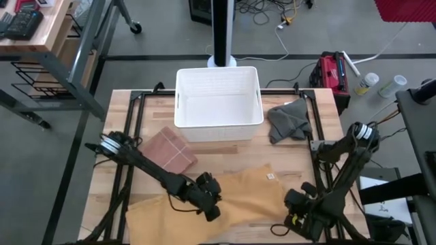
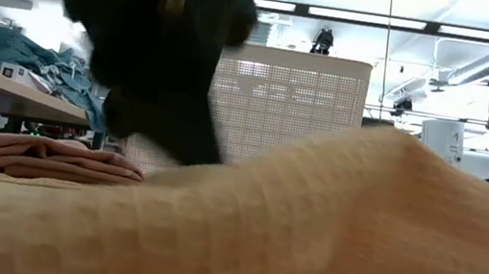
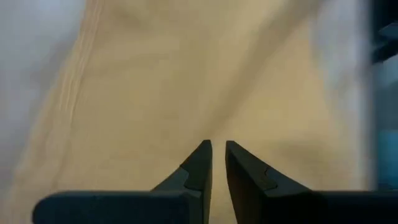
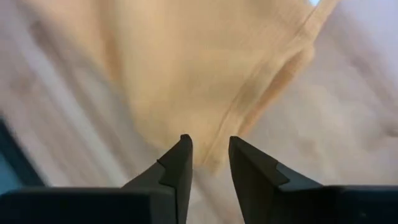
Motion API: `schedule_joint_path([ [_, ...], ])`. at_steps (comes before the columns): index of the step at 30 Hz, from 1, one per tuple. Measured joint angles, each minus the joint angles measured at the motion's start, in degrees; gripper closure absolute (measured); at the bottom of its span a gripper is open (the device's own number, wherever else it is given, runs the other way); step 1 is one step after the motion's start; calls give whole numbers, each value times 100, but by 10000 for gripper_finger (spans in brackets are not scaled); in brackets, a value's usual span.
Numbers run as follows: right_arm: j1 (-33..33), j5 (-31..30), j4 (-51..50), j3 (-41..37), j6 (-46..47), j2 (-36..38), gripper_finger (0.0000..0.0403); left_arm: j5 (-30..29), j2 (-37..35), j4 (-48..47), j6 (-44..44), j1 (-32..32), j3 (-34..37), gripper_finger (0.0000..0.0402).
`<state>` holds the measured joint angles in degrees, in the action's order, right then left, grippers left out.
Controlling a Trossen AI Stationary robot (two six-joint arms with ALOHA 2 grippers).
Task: Fold towel
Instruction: Fold the yellow towel
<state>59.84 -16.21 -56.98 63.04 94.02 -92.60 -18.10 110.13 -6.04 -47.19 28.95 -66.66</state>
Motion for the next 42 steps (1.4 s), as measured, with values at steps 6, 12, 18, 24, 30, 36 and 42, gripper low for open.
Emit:
schedule_joint_path([
  [6, -39, -378, -614, -21, 248, 157, 325, -80, -108, -48, 155, -6, 49, 365],
  [12, -393, -953, -439, -220, 71, 19, 362, -97, 362, 146, -395, -1, 330, 365],
  [18, -1058, -420, 457, -510, -984, -307, 400, -58, 639, 723, -195, -67, 322, 365],
  [24, -1684, 532, 578, -524, -1975, -530, 402, -50, 623, 700, 378, -232, 330, 365],
  [30, -1951, 752, -31, -539, -2188, -539, 402, 65, 456, 304, 712, -467, 292, 365],
  [36, -1961, 756, -653, -539, -2100, -450, 403, 172, -252, -982, 583, -260, 278, 365],
  [42, -1921, 257, -615, -539, -1903, -80, 403, 121, -862, -2291, -449, 375, 284, 365],
])
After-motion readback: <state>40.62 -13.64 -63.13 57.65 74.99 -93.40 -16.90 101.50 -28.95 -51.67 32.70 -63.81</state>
